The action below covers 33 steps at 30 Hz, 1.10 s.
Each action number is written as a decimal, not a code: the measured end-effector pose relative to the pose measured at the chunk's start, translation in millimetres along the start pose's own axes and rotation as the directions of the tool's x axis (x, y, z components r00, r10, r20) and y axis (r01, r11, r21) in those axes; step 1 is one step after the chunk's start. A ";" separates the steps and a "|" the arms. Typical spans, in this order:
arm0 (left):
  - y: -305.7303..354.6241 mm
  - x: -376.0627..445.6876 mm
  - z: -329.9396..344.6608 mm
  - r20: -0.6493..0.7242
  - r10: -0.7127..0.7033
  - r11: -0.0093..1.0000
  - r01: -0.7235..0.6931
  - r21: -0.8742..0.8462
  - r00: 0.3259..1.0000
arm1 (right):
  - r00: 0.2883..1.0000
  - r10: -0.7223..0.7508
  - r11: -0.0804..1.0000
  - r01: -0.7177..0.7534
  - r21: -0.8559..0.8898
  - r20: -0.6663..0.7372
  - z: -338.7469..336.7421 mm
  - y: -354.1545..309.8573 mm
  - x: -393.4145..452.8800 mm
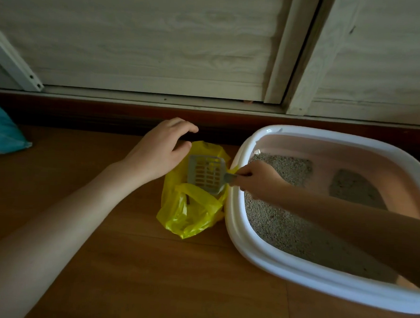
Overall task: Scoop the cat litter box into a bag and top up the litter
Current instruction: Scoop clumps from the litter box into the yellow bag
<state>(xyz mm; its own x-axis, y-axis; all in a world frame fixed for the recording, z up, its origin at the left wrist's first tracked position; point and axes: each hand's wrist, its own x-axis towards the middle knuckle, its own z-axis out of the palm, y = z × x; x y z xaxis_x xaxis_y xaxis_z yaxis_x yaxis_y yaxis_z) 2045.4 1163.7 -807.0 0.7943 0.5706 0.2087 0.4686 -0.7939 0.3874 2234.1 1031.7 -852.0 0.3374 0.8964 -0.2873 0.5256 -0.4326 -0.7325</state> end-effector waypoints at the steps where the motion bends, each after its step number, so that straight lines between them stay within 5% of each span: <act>1: 1.2 0.3 0.7 0.000 0.003 1.000 -0.003 0.001 1.000 | 0.997 0.076 0.985 -0.079 0.155 0.025 -3.7 2.5 -1.0; 4: 5.5 2.3 3.2 0.002 0.015 1.000 -0.015 0.000 1.000 | 0.971 0.186 0.874 -0.233 0.426 0.150 -17.8 10.7 -8.7; 9: 19.0 9.7 11.1 -0.004 0.032 0.999 -0.032 -0.012 0.999 | 0.910 0.265 0.708 -0.407 0.577 0.318 -58.5 32.4 -26.1; 16: 49.0 26.8 32.0 0.019 0.080 0.996 -0.079 -0.037 0.997 | 0.939 0.311 0.745 -0.337 0.575 0.147 -106.3 73.9 -52.2; 17: 52.8 29.5 34.2 0.017 0.088 0.996 -0.088 -0.036 0.996 | 0.948 0.315 0.831 -0.299 0.469 0.047 -109.6 80.8 -57.3; 19: 58.3 33.2 38.7 0.020 0.100 0.995 -0.099 -0.032 0.995 | 0.974 0.189 0.980 -0.195 -0.043 -0.129 -112.4 95.4 -69.9; 21: 61.4 34.8 43.0 0.034 0.106 0.994 -0.105 -0.030 0.994 | 1.000 -0.004 0.839 -0.009 -0.543 -0.023 -105.3 109.6 -81.3; 23: 63.6 35.4 46.2 0.040 0.111 0.993 -0.110 -0.029 0.993 | 0.990 -0.060 0.586 0.140 -0.798 0.130 -90.1 121.6 -88.5; 25: 64.9 35.3 47.1 0.038 0.108 0.994 -0.107 -0.025 0.993 | 0.978 -0.096 0.439 0.210 -0.874 0.187 -75.9 130.5 -89.2; 28: 65.0 33.8 46.8 0.035 0.092 0.996 -0.092 -0.018 0.995 | 0.953 -0.278 0.428 0.235 -0.873 0.120 -75.0 146.9 -80.9; 33: 63.9 30.3 46.9 0.050 0.082 0.997 -0.082 -0.002 0.995 | 0.803 -0.588 0.358 0.366 -0.859 0.097 -89.1 149.6 -75.2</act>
<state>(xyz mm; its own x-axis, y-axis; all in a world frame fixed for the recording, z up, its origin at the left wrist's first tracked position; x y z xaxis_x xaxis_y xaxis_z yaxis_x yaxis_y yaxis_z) 2117.5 1120.3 -818.1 0.8482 0.4925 0.1949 0.4013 -0.8378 0.3703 2356.9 891.0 -884.9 -0.1137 0.9836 0.1404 0.9825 0.0903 0.1628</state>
